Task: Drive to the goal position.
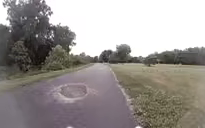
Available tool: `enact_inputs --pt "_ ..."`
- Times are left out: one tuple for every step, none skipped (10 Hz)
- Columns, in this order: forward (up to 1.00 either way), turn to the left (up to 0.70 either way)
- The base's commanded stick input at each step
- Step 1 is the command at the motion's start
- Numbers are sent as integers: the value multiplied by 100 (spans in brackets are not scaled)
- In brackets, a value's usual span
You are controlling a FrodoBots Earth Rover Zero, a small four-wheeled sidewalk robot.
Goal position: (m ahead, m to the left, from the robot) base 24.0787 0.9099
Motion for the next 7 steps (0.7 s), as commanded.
enact_inputs --pt "70 -8" --pt "70 -5" --pt "70 0" --pt "70 0" --pt "70 0" --pt "70 0" --pt "70 -1"
